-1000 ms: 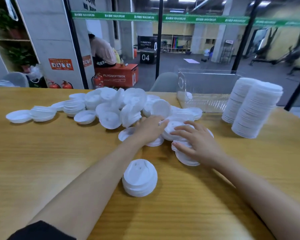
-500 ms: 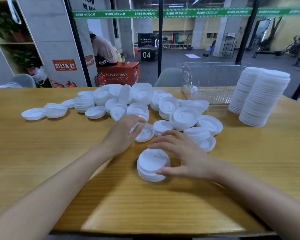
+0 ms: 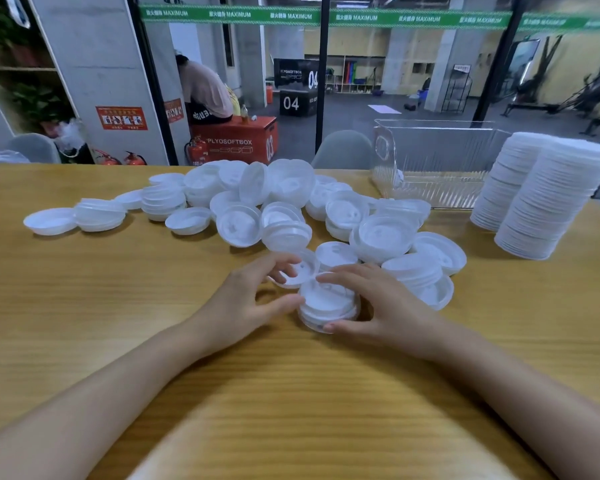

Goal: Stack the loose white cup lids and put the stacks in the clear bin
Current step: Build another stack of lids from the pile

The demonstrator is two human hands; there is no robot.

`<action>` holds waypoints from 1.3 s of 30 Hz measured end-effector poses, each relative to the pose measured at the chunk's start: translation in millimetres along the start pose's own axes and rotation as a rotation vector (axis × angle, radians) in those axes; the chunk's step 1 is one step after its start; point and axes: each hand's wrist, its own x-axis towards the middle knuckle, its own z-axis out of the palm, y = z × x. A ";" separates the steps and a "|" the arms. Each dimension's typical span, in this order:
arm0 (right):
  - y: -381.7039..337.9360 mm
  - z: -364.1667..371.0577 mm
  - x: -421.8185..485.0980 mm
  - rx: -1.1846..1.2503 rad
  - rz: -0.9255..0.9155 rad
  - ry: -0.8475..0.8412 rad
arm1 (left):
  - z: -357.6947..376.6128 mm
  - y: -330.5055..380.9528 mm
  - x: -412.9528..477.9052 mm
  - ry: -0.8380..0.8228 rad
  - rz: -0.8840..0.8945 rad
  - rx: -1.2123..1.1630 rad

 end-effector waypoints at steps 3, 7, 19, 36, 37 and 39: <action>-1.9 -1.3 -2.3 0.118 0.014 0.080 | 2.5 3.1 -0.8 -0.064 0.028 0.030; -10.2 -1.3 -7.5 0.308 0.022 0.081 | 5.4 3.1 -3.8 -0.084 0.052 0.075; -14.3 -6.1 -15.1 0.413 0.109 0.065 | 6.1 10.5 -9.5 -0.142 -0.048 0.132; -14.3 -8.3 -15.3 0.499 0.108 0.047 | 5.6 18.1 -7.7 -0.035 -0.132 -0.028; -15.0 -7.5 -15.6 0.480 0.090 0.042 | 6.0 18.8 -8.1 -0.039 -0.134 -0.041; -16.0 -7.2 -16.3 0.454 0.071 0.060 | 6.7 19.8 -8.7 -0.048 -0.127 -0.058</action>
